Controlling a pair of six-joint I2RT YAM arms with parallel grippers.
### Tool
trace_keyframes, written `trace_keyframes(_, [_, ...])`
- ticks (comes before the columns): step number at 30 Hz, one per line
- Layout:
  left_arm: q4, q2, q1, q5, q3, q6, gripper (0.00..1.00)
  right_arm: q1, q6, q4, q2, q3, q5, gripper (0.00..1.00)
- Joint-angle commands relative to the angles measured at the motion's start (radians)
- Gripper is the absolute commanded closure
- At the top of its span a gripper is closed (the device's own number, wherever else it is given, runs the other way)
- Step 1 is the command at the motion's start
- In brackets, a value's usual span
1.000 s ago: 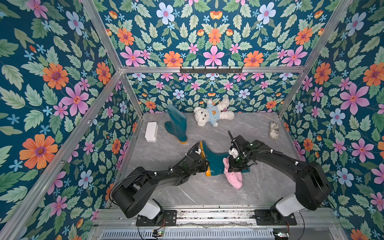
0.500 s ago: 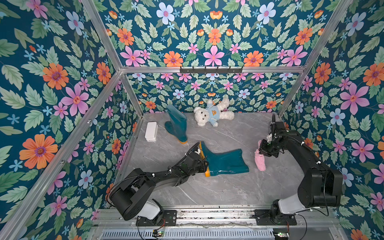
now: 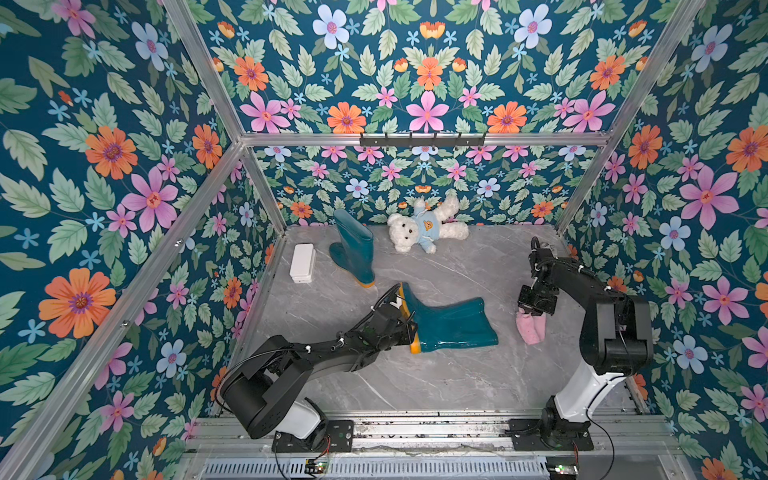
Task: Wipe the rubber boots with a cloth
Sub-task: Place the cleaning item at the center of the board, then adjust the rubber boot at the center of the board.
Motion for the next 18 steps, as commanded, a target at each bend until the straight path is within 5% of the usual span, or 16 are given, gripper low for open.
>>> trace_keyframes(1, [-0.27,0.01,0.003,-0.045,-0.011,0.029,0.62,0.0,-0.004,0.001,0.004,0.01,0.025,0.65])
trace_keyframes(4, [-0.274,0.015,0.002,-0.045,-0.008,0.029,0.62,0.001,-0.016,-0.011,-0.026,0.029,0.025,0.27])
trace_keyframes(6, [-0.274,0.018,0.002,-0.045,-0.007,0.03,0.62,0.001,-0.023,-0.024,-0.054,0.043,0.021,0.16])
trace_keyframes(10, [-0.275,0.026,0.002,-0.045,-0.002,0.029,0.63,0.0,-0.031,-0.058,-0.108,0.078,0.019,0.05])
trace_keyframes(18, [-0.286,0.026,0.002,-0.048,0.005,0.031,0.63,0.001,-0.033,-0.117,-0.208,0.135,0.023,0.03])
